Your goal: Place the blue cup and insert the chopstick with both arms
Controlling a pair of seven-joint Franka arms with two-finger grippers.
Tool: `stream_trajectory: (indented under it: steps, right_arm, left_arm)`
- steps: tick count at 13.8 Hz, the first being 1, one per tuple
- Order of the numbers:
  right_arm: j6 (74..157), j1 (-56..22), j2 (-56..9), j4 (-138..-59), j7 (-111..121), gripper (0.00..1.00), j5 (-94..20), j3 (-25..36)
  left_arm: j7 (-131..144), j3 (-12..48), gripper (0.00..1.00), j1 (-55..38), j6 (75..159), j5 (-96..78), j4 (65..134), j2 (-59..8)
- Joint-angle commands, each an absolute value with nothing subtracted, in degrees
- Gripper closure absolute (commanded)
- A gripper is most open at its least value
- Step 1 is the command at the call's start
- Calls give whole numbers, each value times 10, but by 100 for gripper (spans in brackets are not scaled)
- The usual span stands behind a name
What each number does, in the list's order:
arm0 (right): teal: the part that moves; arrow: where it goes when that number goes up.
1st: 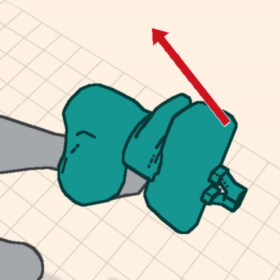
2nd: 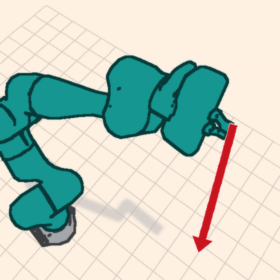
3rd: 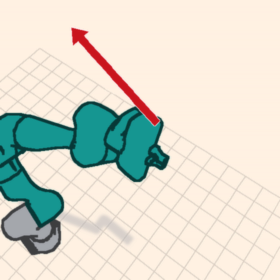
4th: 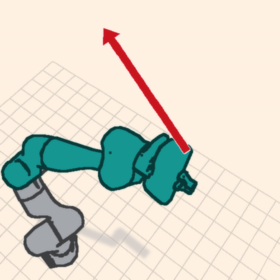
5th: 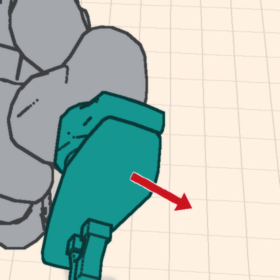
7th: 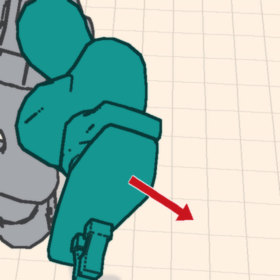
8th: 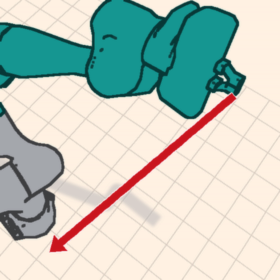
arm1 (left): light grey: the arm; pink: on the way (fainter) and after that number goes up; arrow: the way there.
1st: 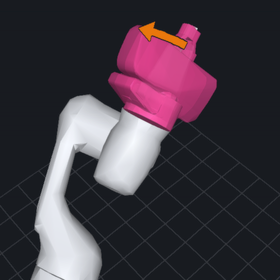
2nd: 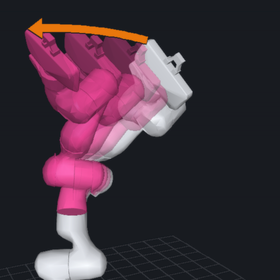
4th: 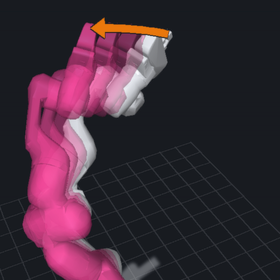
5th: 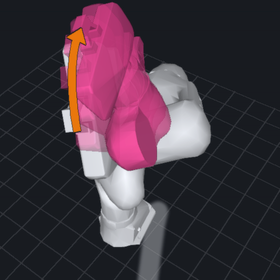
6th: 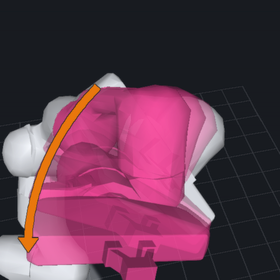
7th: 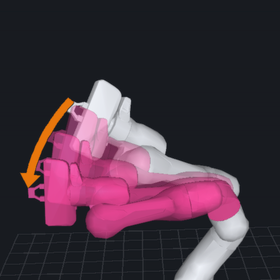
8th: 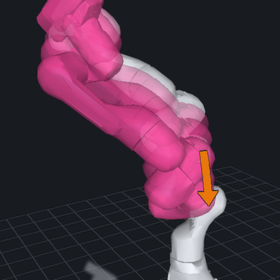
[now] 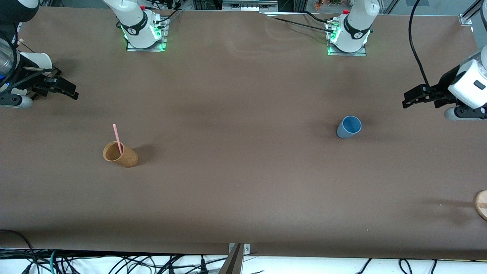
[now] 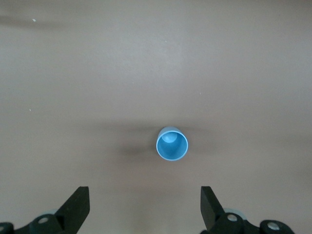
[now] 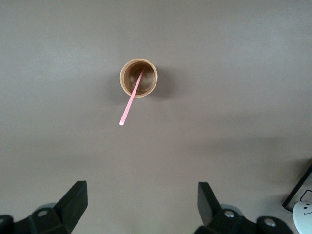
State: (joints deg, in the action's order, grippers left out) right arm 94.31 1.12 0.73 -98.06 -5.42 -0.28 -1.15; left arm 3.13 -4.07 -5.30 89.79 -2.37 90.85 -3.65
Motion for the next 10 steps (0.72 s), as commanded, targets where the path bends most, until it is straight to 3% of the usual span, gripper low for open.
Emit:
stream_trajectory:
  steps: [1, 10]
  right_arm:
    - [942, 8, 4, -969, -45, 0, -6, -9]
    - [943, 6, 2, -963, -48, 0, -4, -9]
  left_arm:
    - [35, -37, 0, -54, 903, -28, 924, -23]
    - [33, -38, 0, -54, 900, -29, 918, -31]
